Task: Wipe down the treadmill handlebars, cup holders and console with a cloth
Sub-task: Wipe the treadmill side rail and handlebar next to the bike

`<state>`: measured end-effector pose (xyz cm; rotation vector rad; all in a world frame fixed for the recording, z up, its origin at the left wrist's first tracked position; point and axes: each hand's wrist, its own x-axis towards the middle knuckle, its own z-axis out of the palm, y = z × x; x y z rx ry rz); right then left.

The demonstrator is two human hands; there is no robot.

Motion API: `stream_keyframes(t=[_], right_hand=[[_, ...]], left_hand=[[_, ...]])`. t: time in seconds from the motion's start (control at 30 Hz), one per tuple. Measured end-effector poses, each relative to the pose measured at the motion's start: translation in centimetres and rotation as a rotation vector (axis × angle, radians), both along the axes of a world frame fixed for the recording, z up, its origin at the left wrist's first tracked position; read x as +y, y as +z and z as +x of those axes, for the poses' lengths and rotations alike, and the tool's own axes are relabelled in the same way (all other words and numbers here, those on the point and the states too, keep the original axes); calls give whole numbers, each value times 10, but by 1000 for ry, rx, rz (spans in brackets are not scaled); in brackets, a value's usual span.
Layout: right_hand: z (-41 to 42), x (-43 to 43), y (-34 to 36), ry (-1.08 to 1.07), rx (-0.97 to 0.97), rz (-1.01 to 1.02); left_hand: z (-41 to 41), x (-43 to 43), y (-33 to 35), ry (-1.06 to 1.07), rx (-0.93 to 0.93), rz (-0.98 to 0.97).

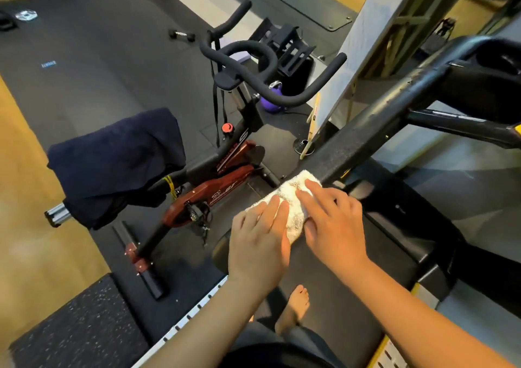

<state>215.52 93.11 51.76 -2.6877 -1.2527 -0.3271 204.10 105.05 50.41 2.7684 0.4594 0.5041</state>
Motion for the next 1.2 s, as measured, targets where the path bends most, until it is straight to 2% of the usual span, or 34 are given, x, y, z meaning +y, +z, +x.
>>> stream_keyframes(t=[0.13,0.23,0.33,0.43,0.5,0.73,0.83,0.97,1.07,1.2], right_hand=[[39,-7,16,-125,10,-19],[28,1,14,-147,-15,26],[6,2,-4,29,-1,79],[11,-10,-19,225,85,124],[22,-16,-15,276,144,107],[51,-12,9,60,258,235],[51,-17,5,70,281,229],[19,0,2,68,296,304],[30,2,4,69,268,263],[70,6,19,-55,250,184]], left_hand=[[41,-12,3,-29,17,67],[46,-12,-1,-62,88,81],[16,-3,-7,-152,35,15],[-12,3,-12,-143,43,46],[-6,-2,-12,-99,69,33],[63,-30,8,-54,78,-12],[51,-25,13,-122,73,-67],[12,-9,11,-131,65,16],[22,-7,10,-117,33,29],[63,-8,18,-186,-18,-121]])
